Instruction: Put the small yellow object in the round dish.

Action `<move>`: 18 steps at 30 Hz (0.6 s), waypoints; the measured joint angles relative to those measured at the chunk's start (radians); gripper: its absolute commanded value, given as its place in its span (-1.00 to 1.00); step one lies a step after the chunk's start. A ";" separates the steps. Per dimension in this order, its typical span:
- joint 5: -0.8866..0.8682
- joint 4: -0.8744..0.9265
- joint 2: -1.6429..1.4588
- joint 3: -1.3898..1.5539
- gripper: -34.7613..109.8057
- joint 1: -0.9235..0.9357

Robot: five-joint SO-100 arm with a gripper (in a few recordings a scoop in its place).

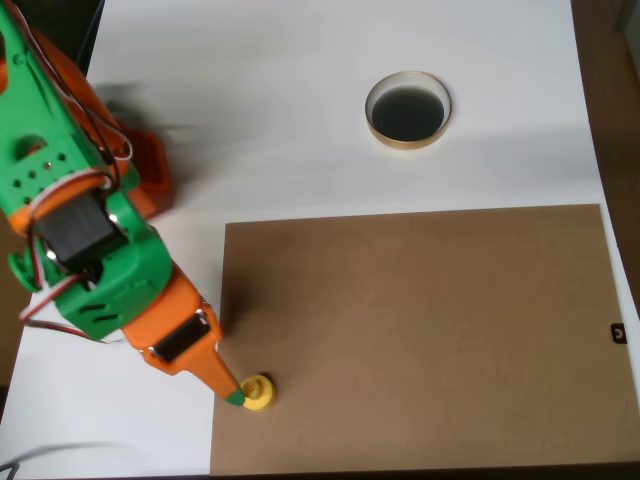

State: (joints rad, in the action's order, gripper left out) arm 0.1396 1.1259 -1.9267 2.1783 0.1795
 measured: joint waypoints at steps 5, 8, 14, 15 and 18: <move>-0.014 0.000 0.066 -0.058 -0.11 -0.018; -0.023 0.000 0.118 -0.103 -0.11 -0.023; -0.017 0.005 0.229 -0.192 -0.11 -0.031; -0.021 0.006 0.252 -0.204 -0.12 -0.031; -0.026 0.005 0.313 -0.244 -0.14 -0.034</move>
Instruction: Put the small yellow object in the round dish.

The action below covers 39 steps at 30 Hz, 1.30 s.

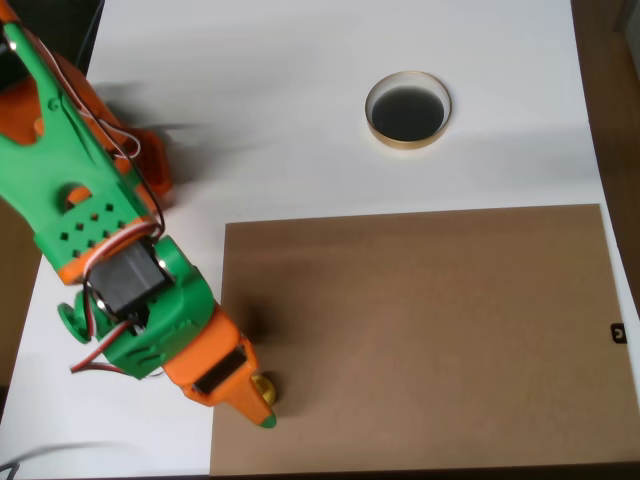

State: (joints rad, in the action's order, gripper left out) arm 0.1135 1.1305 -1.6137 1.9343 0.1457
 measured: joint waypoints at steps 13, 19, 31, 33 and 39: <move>-0.025 -0.017 0.112 -0.086 -0.20 -0.034; -0.043 -0.025 0.135 -0.092 -0.26 -0.031; -0.032 -0.041 0.164 -0.109 -0.52 -0.028; -0.032 -0.041 0.164 -0.109 -0.52 -0.023; -0.034 -0.005 0.164 -0.121 -0.52 -0.021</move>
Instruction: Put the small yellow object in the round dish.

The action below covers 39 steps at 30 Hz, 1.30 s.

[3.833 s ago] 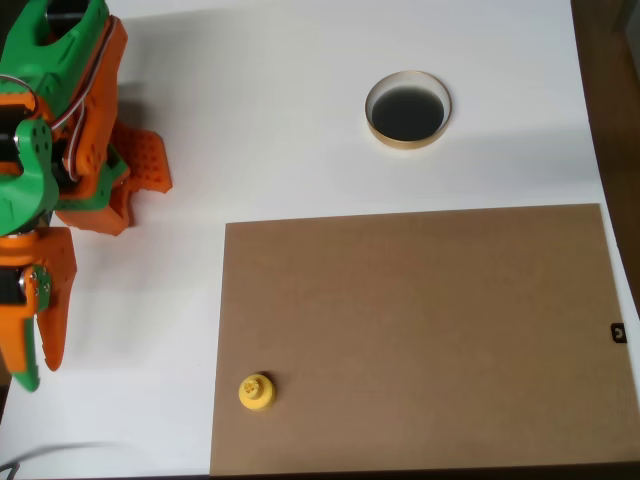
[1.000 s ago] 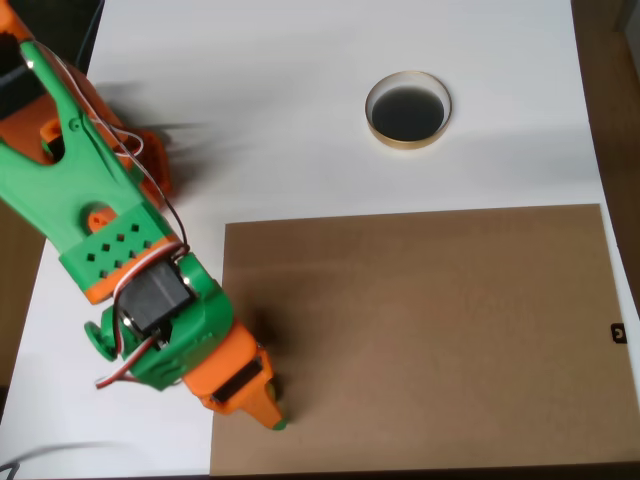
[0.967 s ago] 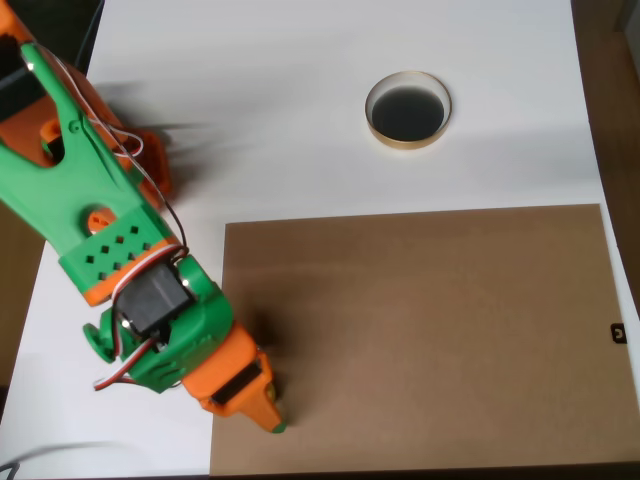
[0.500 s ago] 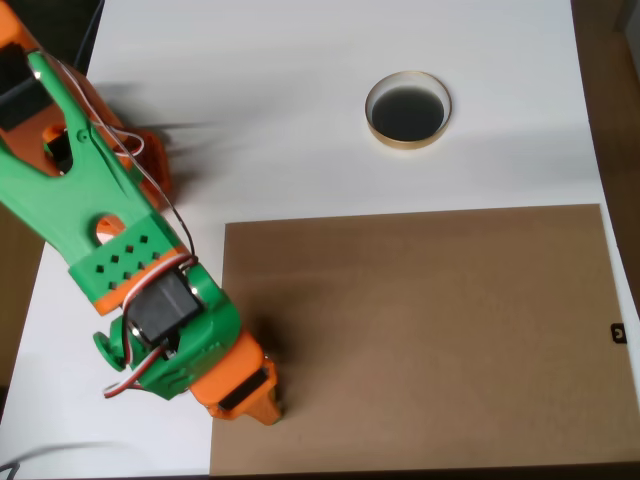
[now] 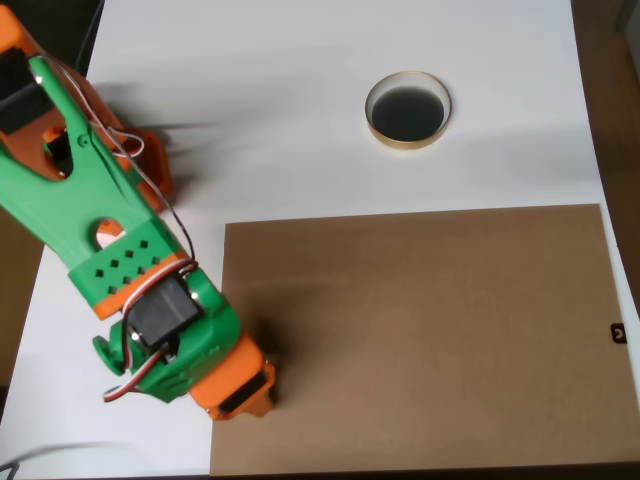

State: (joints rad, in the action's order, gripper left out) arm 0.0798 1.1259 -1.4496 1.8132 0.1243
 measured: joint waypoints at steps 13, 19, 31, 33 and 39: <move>0.032 0.161 -0.167 -0.031 -0.53 -0.204; 0.055 0.262 -0.199 -0.103 -0.53 -0.419; 0.052 0.334 -0.173 -0.201 -0.53 -0.848; 0.055 0.328 -0.161 -0.201 -0.53 -0.890; 0.041 0.310 -0.106 -0.273 -0.53 -0.988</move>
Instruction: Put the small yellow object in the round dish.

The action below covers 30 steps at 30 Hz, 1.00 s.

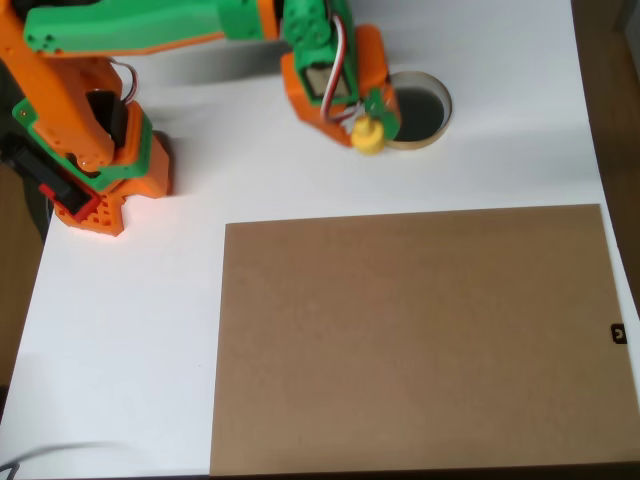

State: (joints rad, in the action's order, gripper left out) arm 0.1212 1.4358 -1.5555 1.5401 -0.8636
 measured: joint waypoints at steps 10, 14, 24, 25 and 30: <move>-0.051 -0.014 0.255 -0.224 -0.53 -0.166; -0.074 -0.032 0.330 -0.282 -0.53 -0.178; -0.097 -0.031 0.371 -0.313 -0.52 -0.193; -0.097 -0.031 0.374 -0.313 -0.52 -0.195; -0.097 -0.041 0.377 -0.314 -0.41 -0.196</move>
State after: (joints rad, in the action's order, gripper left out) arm 0.0245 1.3944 -1.1781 1.2257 -1.0600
